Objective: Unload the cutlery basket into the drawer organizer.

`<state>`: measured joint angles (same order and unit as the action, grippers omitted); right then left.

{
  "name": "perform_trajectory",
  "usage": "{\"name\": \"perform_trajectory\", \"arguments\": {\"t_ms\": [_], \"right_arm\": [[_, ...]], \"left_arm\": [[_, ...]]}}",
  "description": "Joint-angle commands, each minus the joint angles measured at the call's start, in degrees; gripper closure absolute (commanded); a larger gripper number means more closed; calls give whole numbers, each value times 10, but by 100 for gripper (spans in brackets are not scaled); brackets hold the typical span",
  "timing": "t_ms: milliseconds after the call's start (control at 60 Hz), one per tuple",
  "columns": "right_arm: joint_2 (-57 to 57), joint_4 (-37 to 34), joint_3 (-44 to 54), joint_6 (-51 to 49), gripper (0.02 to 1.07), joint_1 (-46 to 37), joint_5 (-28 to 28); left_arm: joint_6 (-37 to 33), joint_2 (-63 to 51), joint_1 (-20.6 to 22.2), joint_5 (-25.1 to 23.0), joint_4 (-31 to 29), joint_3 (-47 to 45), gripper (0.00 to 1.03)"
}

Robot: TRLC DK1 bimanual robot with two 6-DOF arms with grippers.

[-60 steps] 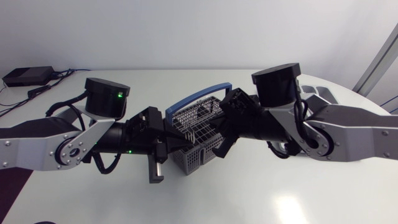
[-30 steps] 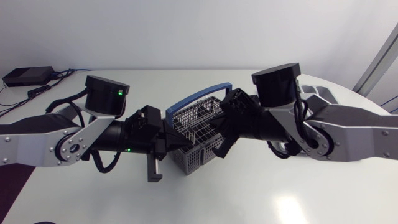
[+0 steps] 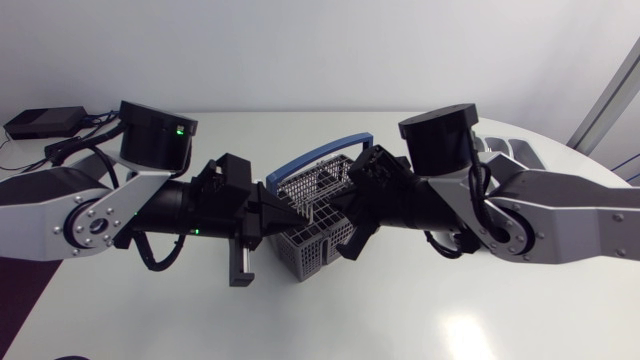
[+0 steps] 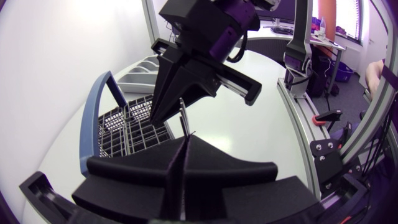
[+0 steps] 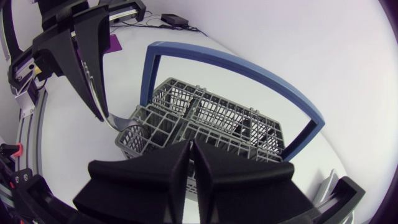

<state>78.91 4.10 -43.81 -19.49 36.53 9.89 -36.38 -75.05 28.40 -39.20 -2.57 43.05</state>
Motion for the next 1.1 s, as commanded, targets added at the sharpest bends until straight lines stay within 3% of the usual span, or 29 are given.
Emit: {"name": "perform_trajectory", "arguments": {"t_ms": [0,200,550,1083], "right_arm": [[5,-2,-7,13,95,10,1],[8,-2,-6,15,95,14,-1],[20,0,-12,16,95,30,-5],[78,2,-19,14,95,57,-4]], "left_arm": [[12,6,-14,-15,-9,34,94],[71,-7,-56,-70,-9,56,94],[98,-19,-50,-87,-15,56,94],[7,-5,-27,-91,-108,97,94]]}}
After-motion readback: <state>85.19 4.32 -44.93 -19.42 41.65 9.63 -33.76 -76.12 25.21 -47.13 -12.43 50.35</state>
